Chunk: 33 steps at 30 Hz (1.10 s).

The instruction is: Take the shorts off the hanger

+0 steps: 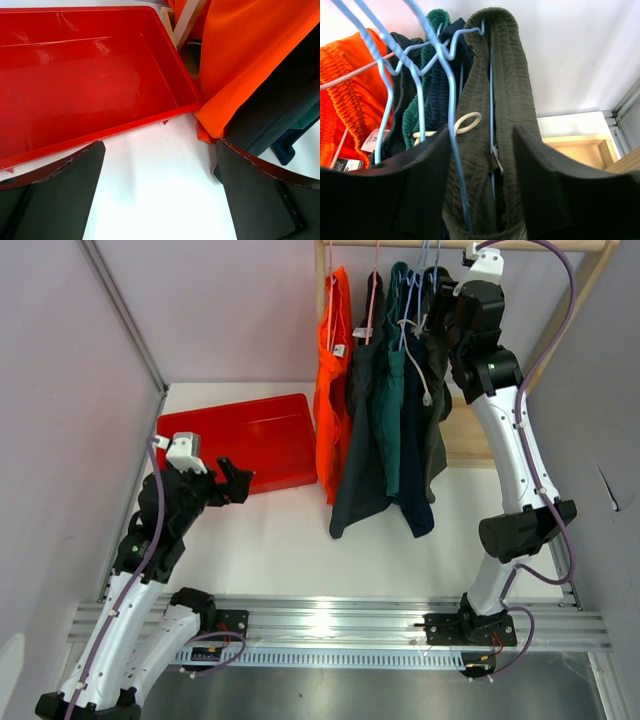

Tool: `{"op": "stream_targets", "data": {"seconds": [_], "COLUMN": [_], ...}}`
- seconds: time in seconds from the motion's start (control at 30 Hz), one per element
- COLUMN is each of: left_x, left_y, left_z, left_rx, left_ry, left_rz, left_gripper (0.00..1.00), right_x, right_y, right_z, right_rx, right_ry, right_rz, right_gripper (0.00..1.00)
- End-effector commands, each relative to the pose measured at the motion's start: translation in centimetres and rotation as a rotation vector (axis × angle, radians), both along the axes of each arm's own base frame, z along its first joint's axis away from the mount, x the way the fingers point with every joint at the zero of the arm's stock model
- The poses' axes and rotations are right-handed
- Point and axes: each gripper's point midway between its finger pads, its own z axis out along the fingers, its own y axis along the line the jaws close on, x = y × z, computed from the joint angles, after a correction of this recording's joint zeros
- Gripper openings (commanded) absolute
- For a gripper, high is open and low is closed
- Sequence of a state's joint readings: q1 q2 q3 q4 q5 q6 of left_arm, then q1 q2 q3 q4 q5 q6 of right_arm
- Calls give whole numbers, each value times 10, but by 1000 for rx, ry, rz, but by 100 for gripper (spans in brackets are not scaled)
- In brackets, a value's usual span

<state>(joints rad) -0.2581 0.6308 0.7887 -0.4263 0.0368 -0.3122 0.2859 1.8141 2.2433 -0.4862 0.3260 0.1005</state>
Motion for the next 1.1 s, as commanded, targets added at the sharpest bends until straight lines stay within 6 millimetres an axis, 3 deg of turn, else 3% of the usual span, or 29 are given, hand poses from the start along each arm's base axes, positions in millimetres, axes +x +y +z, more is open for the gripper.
{"op": "stream_targets", "data": {"seconds": [0.0,0.13,0.23,0.33,0.37,0.47,0.7,0.9,1.07], "left_x": [3,3,3,4,4,4,4,4,4], "left_y": [-2,-2,-1,1,0,1,0,-5,-13], "left_z": [13,12,11,10,10,9,7,5,12], "left_rx": [3,5,6,12,12,16,23,28,23], "left_ry": [-44,-38,-37,-35,-34,-29,-24,-25,-63], "left_rz": [-11,-8,-5,3,2,4,-5,-34,-90], "left_gripper": [99,99,99,99,99,100,99,100,99], "right_x": [5,10,19,26,27,31,27,-1,-27], "right_y": [2,5,8,11,11,13,1,-17,-47], "right_z": [15,22,15,12,13,8,15,59,89], "right_rx": [22,26,31,38,40,48,56,56,80], "right_ry": [-55,-69,-52,-47,-50,-44,-60,-164,-235], "right_rz": [12,23,33,45,49,60,36,-10,-53], "right_gripper": [50,45,40,28,17,0,0,0,0]}}
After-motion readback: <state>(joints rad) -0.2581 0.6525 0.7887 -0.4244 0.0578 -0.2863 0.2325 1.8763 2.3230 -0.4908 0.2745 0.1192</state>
